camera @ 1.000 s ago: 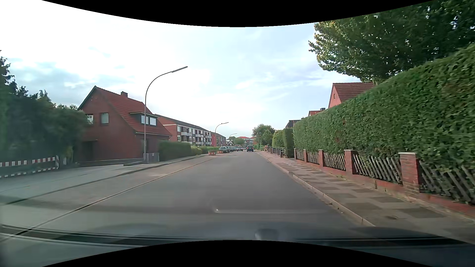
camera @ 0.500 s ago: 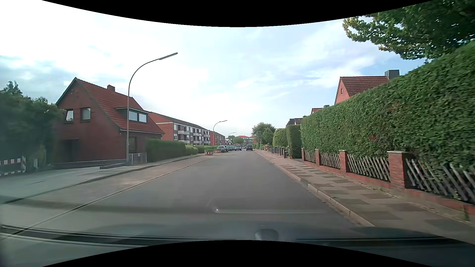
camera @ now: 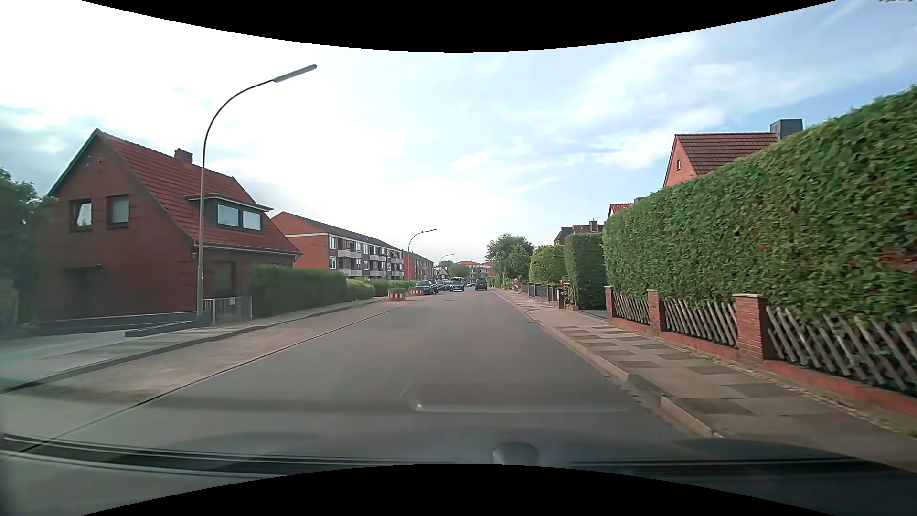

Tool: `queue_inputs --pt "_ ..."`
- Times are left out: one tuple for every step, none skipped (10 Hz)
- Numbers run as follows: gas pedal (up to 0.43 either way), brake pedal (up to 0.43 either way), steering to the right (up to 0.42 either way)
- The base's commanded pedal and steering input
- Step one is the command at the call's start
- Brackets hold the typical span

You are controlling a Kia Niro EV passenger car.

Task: Follow the waypoints while adhering to traffic rules and regulations

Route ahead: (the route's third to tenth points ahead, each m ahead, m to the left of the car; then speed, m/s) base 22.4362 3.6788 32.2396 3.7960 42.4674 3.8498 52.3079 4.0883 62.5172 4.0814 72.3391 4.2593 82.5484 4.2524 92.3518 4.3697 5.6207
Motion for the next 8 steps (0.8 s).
queue_inputs --pt "0.130 0.000 -0.003" --pt "0.110 0.000 -0.003" --pt "0.110 0.000 -0.003" --pt "0.079 0.000 -0.003" --pt "0.067 0.000 -0.003" --pt "0.067 0.000 -0.003" --pt "0.087 0.000 -0.002" --pt "0.098 0.000 0.001"
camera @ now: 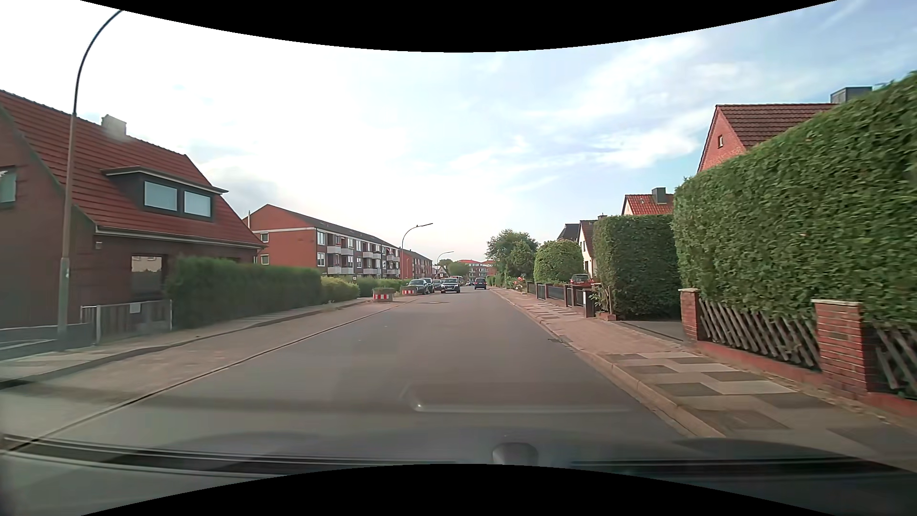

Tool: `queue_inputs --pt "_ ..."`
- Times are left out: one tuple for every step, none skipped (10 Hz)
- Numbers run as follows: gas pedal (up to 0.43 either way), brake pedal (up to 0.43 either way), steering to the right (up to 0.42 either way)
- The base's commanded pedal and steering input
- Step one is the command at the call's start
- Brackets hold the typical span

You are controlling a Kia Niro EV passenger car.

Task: Follow the waypoints while adhering to traffic rules and regulations

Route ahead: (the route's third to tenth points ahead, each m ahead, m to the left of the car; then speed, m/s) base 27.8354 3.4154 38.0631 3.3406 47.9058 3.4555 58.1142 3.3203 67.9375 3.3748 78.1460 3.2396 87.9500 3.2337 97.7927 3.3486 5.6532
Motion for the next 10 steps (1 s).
queue_inputs --pt "0.118 0.000 0.001" --pt "0.118 0.000 0.000" --pt "0.118 0.000 -0.001" --pt "0.118 0.000 -0.002" --pt "0.118 0.000 -0.003" --pt "0.130 0.000 -0.003" --pt "0.138 0.000 -0.004" --pt "0.138 0.000 -0.003" --pt "0.138 0.000 -0.003" --pt "0.150 0.000 -0.002"
